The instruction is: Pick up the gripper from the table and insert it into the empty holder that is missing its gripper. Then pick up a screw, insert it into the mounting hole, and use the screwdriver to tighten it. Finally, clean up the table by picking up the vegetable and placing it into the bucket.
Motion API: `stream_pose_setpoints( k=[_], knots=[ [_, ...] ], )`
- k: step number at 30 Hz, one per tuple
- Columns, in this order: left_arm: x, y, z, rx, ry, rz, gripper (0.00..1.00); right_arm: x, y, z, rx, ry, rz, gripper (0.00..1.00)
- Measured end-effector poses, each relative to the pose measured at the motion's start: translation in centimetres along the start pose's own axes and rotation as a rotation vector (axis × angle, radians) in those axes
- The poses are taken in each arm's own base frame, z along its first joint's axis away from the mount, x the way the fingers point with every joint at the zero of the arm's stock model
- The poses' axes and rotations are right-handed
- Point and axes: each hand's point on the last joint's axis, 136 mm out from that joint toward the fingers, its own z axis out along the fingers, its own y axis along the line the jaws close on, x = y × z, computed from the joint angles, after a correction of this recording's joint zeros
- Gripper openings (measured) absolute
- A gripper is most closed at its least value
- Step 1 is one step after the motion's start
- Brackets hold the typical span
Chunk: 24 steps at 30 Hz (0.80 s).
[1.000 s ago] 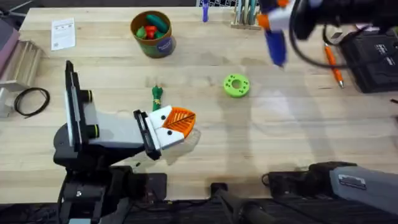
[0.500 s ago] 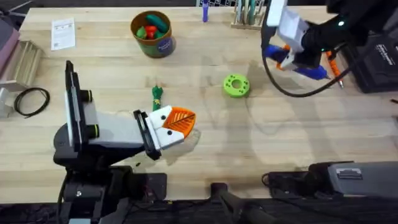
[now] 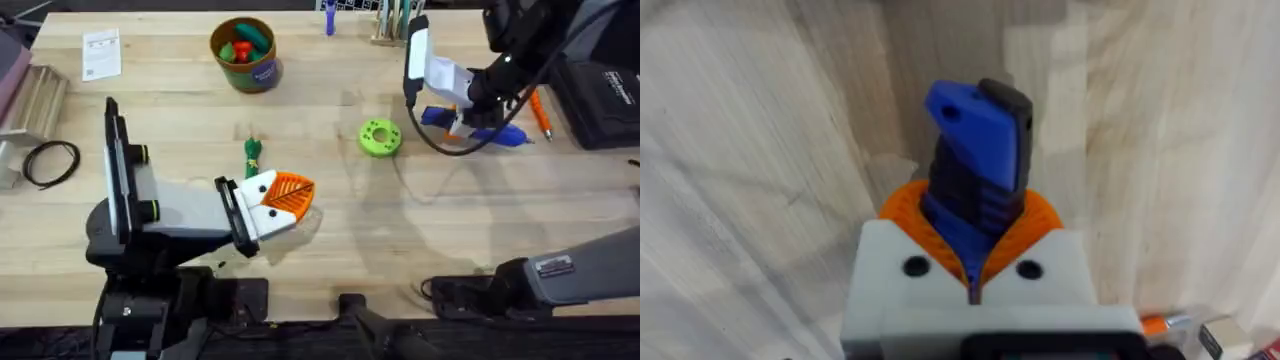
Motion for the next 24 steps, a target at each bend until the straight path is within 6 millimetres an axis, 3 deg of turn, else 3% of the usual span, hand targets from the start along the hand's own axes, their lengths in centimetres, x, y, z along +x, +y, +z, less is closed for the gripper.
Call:
stream_pose_setpoints(
  k=[11, 17, 19, 24],
  knots=[
    [0.0, 0.0, 0.0, 0.000, 0.000, -0.001, 0.004, 0.1, 0.8, 2.5, -0.075, 0.019, -0.005, 0.046],
    [0.0, 0.0, 0.0, 0.000, 0.000, 0.000, 0.004, 0.2, -0.4, 2.0, -0.034, 0.025, -0.004, 0.896],
    [0.0, 0.0, 0.0, 0.000, 0.000, 0.000, 0.004, 0.2, -0.5, 1.9, -0.031, 0.027, 0.000, 0.963],
    [0.0, 0.0, 0.0, 0.000, 0.000, 0.000, 0.004, -0.5, -0.4, 1.2, -0.017, 0.026, -0.005, 0.970]
  ],
)
